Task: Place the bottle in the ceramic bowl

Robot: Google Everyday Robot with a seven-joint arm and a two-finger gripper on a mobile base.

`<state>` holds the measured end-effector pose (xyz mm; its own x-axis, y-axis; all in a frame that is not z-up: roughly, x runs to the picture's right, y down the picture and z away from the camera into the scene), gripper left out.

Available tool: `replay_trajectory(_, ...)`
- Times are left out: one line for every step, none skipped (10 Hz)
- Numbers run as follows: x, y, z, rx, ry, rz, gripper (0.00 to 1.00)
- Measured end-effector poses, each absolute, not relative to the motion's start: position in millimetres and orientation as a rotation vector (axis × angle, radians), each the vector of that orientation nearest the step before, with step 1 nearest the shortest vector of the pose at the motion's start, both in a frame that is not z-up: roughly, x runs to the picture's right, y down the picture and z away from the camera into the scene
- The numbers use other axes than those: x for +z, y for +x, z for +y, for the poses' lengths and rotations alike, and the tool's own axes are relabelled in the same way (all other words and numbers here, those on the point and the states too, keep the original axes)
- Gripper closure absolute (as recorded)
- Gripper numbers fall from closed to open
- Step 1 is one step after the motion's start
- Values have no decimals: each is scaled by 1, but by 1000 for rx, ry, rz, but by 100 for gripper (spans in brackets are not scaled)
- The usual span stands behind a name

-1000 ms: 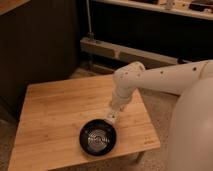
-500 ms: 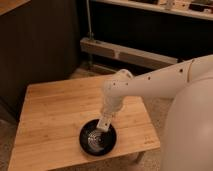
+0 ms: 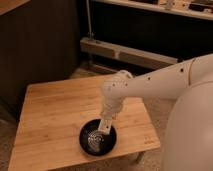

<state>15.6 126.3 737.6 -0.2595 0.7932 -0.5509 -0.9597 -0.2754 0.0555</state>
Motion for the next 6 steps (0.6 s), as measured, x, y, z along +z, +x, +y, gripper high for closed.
replay_trajectory(738, 16, 126, 1807, -502, 457, 42)
replay_trajectory(738, 16, 126, 1808, -502, 457, 34)
replay_trajectory(738, 16, 127, 1804, -505, 456, 25)
replay_trajectory(740, 10, 132, 1774, -529, 454, 20)
replay_trajectory(742, -2, 138, 1730, -564, 448, 20)
replay_trajectory(745, -22, 147, 1658, -618, 434, 20)
